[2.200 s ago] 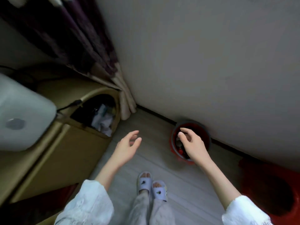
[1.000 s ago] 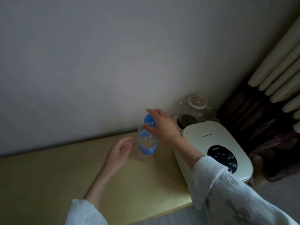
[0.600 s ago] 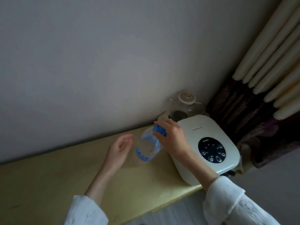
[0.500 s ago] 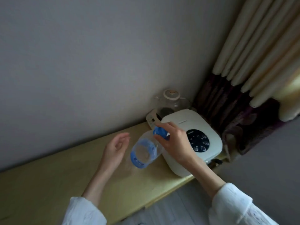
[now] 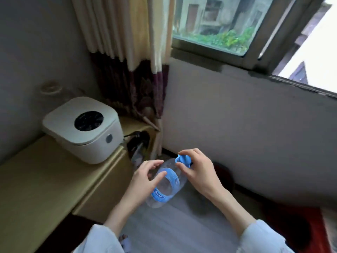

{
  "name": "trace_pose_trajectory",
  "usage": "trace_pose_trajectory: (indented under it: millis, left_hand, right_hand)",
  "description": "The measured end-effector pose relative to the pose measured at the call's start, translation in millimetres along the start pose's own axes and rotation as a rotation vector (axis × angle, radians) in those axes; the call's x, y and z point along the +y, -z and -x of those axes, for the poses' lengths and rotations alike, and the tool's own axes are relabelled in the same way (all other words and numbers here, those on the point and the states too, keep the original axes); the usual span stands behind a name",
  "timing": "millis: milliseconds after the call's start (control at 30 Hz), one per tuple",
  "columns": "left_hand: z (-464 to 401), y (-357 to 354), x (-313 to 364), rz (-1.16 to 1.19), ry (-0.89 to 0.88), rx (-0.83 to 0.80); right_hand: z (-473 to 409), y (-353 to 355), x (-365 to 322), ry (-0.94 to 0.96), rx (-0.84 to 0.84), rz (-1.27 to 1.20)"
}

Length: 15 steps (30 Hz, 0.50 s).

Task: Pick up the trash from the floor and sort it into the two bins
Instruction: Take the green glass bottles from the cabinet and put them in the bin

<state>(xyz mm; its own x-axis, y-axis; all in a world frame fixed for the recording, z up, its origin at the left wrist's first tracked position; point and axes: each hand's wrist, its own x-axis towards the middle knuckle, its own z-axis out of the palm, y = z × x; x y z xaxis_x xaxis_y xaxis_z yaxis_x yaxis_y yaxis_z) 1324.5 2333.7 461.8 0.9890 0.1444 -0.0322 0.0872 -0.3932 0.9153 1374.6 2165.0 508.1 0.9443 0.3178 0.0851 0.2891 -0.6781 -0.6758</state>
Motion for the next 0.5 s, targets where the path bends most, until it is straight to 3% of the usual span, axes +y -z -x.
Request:
trace_pose_trajectory:
  millis: [233, 500]
  left_hand:
    - [-6, -157, 12, -0.134, -0.054, -0.417]
    - [-79, -256, -15, -0.244, -0.037, -0.659]
  right_hand:
    - [70, 66, 128, -0.367, 0.135, 0.066]
    - [63, 81, 253, -0.73, 0.313, 0.084]
